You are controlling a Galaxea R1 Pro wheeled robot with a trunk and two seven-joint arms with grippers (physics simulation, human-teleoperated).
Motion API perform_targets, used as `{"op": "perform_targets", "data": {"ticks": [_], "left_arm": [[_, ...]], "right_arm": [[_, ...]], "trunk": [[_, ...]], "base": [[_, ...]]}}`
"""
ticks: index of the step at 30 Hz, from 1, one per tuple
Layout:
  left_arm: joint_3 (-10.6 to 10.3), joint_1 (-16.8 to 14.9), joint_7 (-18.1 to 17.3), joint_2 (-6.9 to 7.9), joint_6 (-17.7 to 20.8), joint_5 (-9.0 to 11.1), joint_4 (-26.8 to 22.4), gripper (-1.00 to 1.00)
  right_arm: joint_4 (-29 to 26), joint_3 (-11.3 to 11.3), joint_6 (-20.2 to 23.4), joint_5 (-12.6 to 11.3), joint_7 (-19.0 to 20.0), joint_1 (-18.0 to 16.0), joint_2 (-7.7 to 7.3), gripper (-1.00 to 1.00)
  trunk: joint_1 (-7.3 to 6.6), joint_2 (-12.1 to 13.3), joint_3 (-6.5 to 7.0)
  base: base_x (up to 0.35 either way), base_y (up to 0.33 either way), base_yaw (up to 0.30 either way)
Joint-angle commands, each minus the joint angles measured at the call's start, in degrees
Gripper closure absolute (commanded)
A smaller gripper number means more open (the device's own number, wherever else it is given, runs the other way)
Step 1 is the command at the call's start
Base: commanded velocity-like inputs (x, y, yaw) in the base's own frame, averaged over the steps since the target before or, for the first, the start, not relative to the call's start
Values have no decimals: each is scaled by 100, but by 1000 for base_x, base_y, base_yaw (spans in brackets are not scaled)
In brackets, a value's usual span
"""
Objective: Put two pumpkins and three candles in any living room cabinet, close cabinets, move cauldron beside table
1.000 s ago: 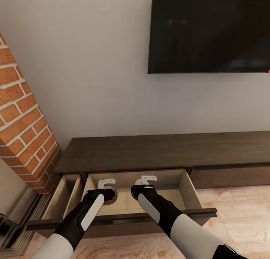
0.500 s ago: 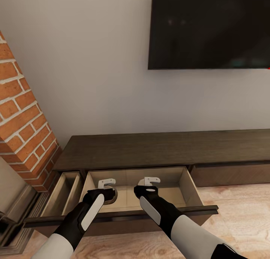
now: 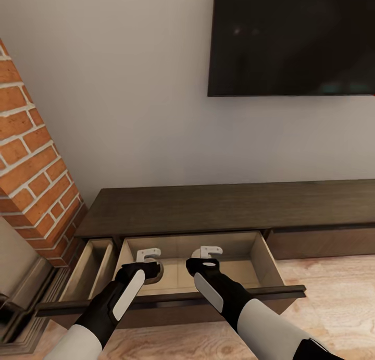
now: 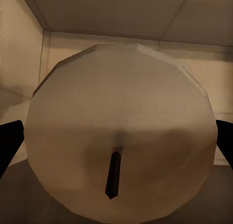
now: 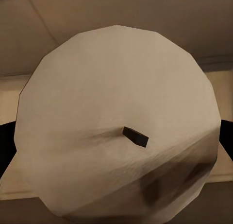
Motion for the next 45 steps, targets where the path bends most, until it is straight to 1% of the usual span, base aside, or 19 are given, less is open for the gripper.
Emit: {"op": "perform_targets", "data": {"ticks": [1,7,13,26,36,45], "left_arm": [[-13,-4,59,3,5,60,-2,100],[-14,-4,60,4,4,59,-10,100],[-23,-4,63,-4,-2,56,-24,100],[-23,-4,64,-5,-4,59,-55,100],[-23,-4,95,-5,-4,60,-63,100],[-15,-4,90,-5,3,60,-59,100]], "right_arm": [[-4,14,11,-35,2,-6,0,100],[-4,14,20,-43,2,-6,0,100],[-34,14,229,-44,2,-6,0,100],[-48,14,260,-44,2,-6,0,100],[-48,14,261,-44,2,-6,0,100],[-48,14,261,-44,2,-6,0,100]], "trunk": [[-1,-2,-5],[-1,-2,-5],[131,-243,-113],[416,-764,-346],[416,-764,-346],[416,-764,-346]], "base": [[7,23,0],[2,6,0],[0,0,0],[0,0,0],[3,1,0],[88,52,0]]}}
